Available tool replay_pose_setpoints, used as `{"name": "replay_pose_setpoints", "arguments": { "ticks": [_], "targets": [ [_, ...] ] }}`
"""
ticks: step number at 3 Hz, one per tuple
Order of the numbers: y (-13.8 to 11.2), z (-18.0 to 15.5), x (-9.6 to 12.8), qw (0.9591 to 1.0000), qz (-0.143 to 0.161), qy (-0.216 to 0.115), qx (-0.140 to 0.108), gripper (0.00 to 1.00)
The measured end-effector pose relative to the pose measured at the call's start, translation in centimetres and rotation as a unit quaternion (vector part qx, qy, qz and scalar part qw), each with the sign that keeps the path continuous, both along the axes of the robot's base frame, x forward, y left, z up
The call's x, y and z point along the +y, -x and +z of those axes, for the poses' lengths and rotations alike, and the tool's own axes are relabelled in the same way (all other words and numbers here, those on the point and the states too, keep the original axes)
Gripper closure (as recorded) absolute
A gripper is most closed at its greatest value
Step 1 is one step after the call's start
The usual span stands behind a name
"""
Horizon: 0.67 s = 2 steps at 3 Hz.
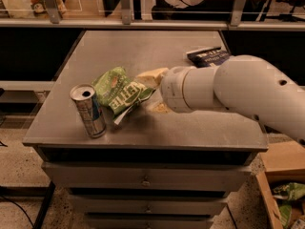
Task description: Move green jalapeno chip bag near redbull can
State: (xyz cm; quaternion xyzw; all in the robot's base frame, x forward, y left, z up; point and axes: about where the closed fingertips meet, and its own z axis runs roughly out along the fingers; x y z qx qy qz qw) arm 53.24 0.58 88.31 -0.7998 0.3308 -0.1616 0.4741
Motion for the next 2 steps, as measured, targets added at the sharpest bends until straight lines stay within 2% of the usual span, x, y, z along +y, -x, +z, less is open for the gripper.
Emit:
{"name": "replay_pose_setpoints", "arguments": {
  "ticks": [1, 2],
  "targets": [
    [-0.51, 0.88, -1.09, 0.9994, -0.027, -0.016, 0.015, 0.00],
    [-0.51, 0.88, -1.08, 0.9994, -0.027, -0.016, 0.015, 0.00]
  ]
}}
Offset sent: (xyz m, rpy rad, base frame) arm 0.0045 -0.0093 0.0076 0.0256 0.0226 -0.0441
